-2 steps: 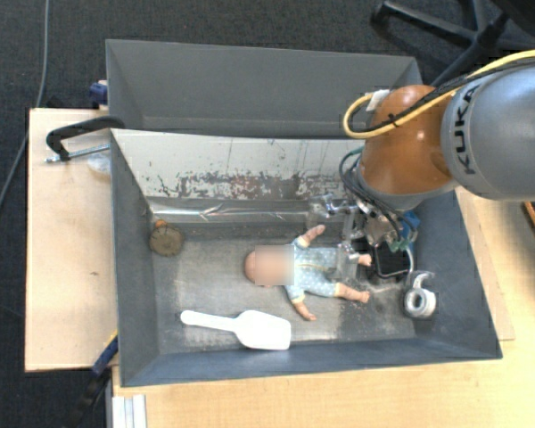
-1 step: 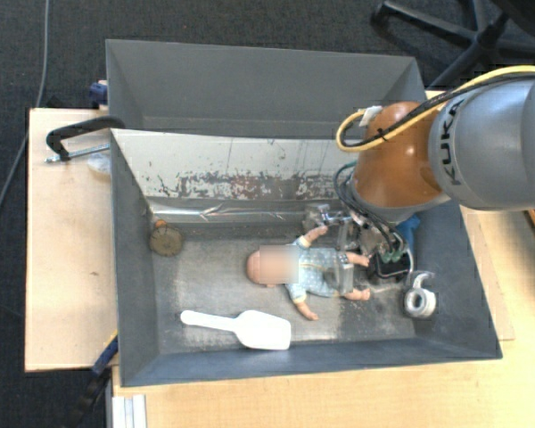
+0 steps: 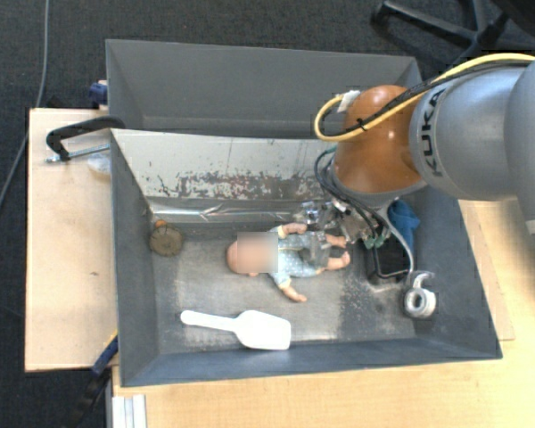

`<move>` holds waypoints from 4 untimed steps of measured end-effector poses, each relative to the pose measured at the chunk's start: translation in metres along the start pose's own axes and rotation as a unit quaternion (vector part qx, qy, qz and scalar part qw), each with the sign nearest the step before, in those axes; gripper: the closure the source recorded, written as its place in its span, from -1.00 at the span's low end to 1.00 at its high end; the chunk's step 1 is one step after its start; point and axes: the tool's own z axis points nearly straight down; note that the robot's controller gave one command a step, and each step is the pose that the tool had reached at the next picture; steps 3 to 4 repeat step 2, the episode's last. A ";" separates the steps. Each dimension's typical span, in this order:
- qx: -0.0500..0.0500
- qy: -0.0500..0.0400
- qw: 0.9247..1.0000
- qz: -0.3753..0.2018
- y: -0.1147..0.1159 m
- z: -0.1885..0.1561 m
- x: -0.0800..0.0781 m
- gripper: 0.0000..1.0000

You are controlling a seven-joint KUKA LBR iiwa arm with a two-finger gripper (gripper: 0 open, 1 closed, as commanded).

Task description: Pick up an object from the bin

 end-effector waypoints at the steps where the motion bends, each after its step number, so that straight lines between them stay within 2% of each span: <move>1: 0.000 0.000 1.000 0.000 0.000 0.000 0.000 1.00; 2: 0.000 -0.004 1.000 -0.010 0.021 -0.147 -0.010 1.00; 4: 0.000 -0.004 1.000 -0.010 0.021 -0.147 -0.010 1.00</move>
Offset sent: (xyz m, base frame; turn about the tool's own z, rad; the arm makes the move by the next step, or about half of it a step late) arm -0.0008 0.0213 0.1455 -0.0191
